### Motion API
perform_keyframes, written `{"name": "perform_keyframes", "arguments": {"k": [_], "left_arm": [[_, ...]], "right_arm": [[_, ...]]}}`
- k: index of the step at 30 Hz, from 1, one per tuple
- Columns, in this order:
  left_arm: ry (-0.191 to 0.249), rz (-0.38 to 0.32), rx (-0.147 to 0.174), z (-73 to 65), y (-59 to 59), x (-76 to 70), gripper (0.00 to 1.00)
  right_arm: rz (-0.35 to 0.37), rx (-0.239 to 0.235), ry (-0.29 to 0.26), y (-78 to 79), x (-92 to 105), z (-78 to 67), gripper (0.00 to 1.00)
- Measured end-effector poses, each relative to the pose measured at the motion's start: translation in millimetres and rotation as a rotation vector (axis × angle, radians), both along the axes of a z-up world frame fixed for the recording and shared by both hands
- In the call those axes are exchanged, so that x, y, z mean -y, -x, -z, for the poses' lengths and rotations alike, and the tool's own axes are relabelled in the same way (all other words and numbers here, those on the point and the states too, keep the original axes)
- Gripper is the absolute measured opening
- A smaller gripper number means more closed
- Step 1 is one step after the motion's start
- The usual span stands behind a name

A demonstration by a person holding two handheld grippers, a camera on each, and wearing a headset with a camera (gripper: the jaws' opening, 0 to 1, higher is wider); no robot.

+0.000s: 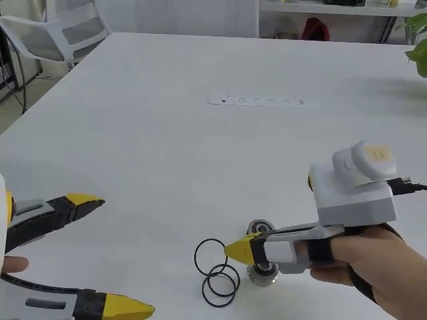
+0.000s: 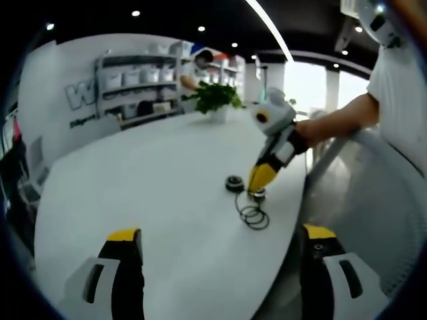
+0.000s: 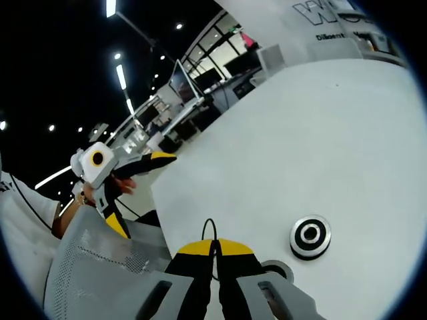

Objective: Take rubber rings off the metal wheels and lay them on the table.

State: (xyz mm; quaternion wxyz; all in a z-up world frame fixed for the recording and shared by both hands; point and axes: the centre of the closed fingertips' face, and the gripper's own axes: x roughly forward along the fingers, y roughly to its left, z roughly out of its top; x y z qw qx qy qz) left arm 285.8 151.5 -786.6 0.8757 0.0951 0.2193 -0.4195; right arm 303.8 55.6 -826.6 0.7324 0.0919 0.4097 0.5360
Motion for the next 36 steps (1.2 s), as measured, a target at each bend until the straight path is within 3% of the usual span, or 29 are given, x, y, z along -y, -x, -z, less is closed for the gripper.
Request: {"name": "perform_keyframes", "arguments": {"k": [14, 22, 36], "left_arm": [[0.018, -0.025, -0.011, 0.9, 2.2, -4.1, 0.98], [0.02, -0.015, -0.011, 1.0, 4.2, 0.3, 0.97], [0.017, -0.021, -0.017, 2.6, 6.0, -0.4, 0.97]], "right_arm": [[0.005, -0.02, 0.071, -1.1, 6.3, 18.1, 0.0], [-0.004, 0.014, 0.137, -3.3, 11.5, 27.9, 0.0], [-0.027, 0.071, 0.162, -5.9, 11.5, 26.7, 0.01]]}}
